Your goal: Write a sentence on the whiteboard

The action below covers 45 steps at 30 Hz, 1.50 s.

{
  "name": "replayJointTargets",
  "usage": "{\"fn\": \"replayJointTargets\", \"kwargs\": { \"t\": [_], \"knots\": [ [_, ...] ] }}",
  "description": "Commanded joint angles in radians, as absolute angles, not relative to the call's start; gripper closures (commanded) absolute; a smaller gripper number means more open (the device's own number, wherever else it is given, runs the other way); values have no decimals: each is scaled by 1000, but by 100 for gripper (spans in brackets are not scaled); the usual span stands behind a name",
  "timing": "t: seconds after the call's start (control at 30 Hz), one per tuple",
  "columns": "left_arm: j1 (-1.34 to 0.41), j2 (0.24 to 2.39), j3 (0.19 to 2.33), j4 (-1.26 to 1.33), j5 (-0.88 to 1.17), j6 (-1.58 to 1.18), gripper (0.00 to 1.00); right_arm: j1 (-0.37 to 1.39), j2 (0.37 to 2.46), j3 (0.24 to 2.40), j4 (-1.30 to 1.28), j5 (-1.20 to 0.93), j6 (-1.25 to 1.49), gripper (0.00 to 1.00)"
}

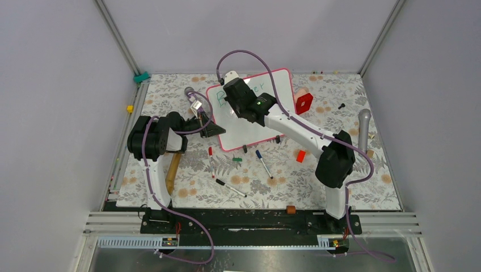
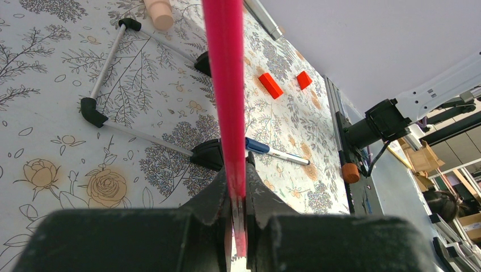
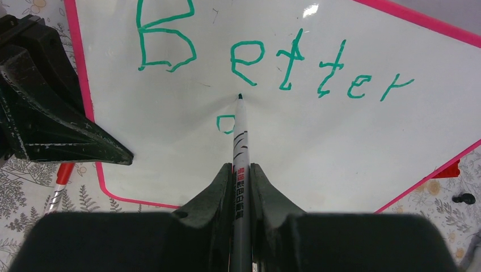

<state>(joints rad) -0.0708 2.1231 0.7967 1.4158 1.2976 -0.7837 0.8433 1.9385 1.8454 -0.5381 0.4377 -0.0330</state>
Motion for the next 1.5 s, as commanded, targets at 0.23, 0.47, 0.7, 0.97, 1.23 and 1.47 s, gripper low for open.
{"fn": "replayJointTargets", "kwargs": {
  "t": [0.23,0.47,0.7,0.97,1.23,1.47],
  "knots": [
    [-92,2152,793,1460,1436,-698,100,845,1937,1843,-539,477,-35,100],
    [-92,2151,793,1460,1435,-698,100,844,1914,1809,-540,462,-26,100],
    [-92,2151,793,1460,1435,-696,100,845,1904,1785,-552,449,-17,100],
    [-92,2150,793,1460,1435,-697,100,844,1886,1735,-551,421,-6,100],
    [-91,2151,793,1460,1435,-697,100,845,1872,1710,-571,384,23,100],
    [-92,2149,793,1460,1435,-698,100,845,1846,1726,-593,396,19,100]
  ]
}}
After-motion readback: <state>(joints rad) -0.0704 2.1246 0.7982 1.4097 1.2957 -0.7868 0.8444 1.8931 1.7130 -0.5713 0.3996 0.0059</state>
